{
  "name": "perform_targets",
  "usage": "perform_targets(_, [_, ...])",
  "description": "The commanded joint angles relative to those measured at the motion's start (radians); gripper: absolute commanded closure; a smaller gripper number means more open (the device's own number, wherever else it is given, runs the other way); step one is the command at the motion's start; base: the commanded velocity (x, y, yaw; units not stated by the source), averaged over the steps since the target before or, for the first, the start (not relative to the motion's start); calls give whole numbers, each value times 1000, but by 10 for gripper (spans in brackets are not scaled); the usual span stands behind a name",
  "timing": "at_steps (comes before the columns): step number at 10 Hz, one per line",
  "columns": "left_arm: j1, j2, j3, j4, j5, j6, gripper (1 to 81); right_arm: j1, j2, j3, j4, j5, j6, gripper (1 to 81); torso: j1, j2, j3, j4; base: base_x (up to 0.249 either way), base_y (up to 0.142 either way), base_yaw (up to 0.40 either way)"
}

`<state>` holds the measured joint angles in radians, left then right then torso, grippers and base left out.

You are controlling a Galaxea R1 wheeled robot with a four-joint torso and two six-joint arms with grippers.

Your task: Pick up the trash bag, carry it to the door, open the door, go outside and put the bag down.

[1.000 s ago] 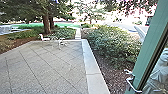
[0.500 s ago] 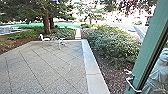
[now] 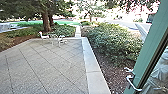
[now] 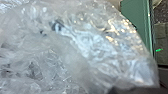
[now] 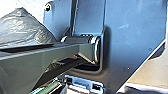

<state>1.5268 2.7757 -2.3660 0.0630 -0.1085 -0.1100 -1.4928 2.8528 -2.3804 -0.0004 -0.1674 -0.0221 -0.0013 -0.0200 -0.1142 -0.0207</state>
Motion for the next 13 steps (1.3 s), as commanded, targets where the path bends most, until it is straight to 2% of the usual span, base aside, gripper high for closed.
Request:
perform_targets(1, [-66,-75,85,-3,56,-13,811,45,1,21,5,-72,-2,10,1,0,3,0,0,0,0])
perform_targets(2, [-88,-120,128,-3,56,-43,811,45,7,12,11,-70,-2,10,1,0,-25,0,0,0,0])
perform_targets(3, [-116,-148,142,-3,59,-74,811,42,12,0,14,-70,-2,10,2,1,-32,0,0,0,0])
perform_targets(4, [-144,-169,145,-3,61,-96,811,47,19,-11,13,-70,-2,10,2,1,-18,68,0,0,0])
perform_targets(5, [-176,-197,149,-5,84,-119,811,48,33,-22,7,-76,-2,10,2,1,-19,100,0,0,0])
perform_targets(6, [-208,-224,157,-12,114,-141,811,48,47,-38,1,-80,-2,10,2,1,-37,115,0,0,0])
perform_targets(7, [-233,-243,165,-17,119,-154,811,48,56,-48,-1,-81,-2,10,2,1,-34,141,0,0,0])
perform_targets(8, [-260,-261,171,-32,121,-163,811,48,62,-55,-1,-83,-2,10,2,1,-34,173,0,0,0])
perform_targets(9, [-282,-269,166,-55,136,-165,811,47,64,-55,-1,-83,-2,10,2,1,-69,204,0,0,0])
perform_targets(12, [-378,-304,166,-109,182,-165,811,45,64,-55,3,-83,-2,10,1,1,-152,250,0,0,0])
perform_targets(13, [-414,-310,162,-117,210,-165,811,44,64,-55,5,-83,-2,10,2,1,-190,253,0,0,0])
